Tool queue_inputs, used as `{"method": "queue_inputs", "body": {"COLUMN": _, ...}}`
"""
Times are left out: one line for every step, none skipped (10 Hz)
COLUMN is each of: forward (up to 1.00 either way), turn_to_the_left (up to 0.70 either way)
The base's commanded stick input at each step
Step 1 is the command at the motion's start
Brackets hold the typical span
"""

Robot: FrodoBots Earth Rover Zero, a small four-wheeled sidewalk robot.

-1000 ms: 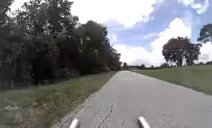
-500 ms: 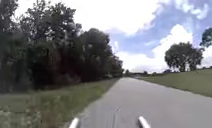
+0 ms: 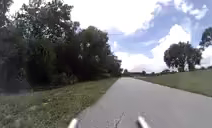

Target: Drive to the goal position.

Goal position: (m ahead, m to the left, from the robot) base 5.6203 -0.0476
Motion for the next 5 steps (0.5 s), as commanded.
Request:
{"method": "queue_inputs", "body": {"forward": 0.7, "turn_to_the_left": 0.0}}
{"method": "queue_inputs", "body": {"forward": 0.7, "turn_to_the_left": 0.0}}
{"method": "queue_inputs", "body": {"forward": 0.7, "turn_to_the_left": 0.0}}
{"method": "queue_inputs", "body": {"forward": 0.7, "turn_to_the_left": 0.0}}
{"method": "queue_inputs", "body": {"forward": 0.7, "turn_to_the_left": -0.04}}
